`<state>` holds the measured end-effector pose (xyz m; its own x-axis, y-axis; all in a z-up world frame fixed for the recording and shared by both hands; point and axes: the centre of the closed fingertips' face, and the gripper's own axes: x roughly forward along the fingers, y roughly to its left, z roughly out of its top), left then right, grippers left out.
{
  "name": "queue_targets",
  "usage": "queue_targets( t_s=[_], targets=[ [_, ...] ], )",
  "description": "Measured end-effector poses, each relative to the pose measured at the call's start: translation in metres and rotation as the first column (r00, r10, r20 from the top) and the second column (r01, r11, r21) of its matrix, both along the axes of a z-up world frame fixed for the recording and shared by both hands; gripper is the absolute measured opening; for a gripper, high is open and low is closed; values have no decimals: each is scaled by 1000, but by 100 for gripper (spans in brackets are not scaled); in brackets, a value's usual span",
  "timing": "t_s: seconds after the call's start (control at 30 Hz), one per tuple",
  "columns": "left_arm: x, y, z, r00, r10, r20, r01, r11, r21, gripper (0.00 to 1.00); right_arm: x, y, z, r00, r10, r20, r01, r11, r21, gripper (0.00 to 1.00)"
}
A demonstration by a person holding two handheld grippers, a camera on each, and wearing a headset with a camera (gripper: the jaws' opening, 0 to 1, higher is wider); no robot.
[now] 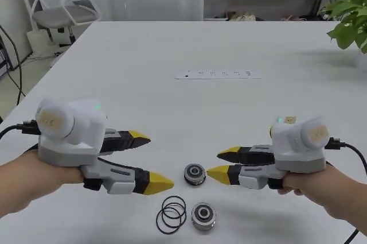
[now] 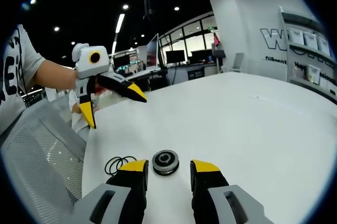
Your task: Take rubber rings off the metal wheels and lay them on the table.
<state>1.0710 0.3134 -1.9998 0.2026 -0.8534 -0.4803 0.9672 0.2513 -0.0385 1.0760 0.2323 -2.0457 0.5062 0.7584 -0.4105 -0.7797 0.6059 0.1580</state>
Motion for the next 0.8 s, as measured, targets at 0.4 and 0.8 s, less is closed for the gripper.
queue_targets(
  t_s=[0.4,0.8],
  targets=[
    [3,-10,-12,1000,-13,-18,13,1000,15,61,0,2,-12,1000,19,-9,-19,999,-30,28],
    [6,-19,-25,999,-24,-37,25,999,33,56,0,2,-21,999,25,-21,-26,999,-44,26]
  ],
)
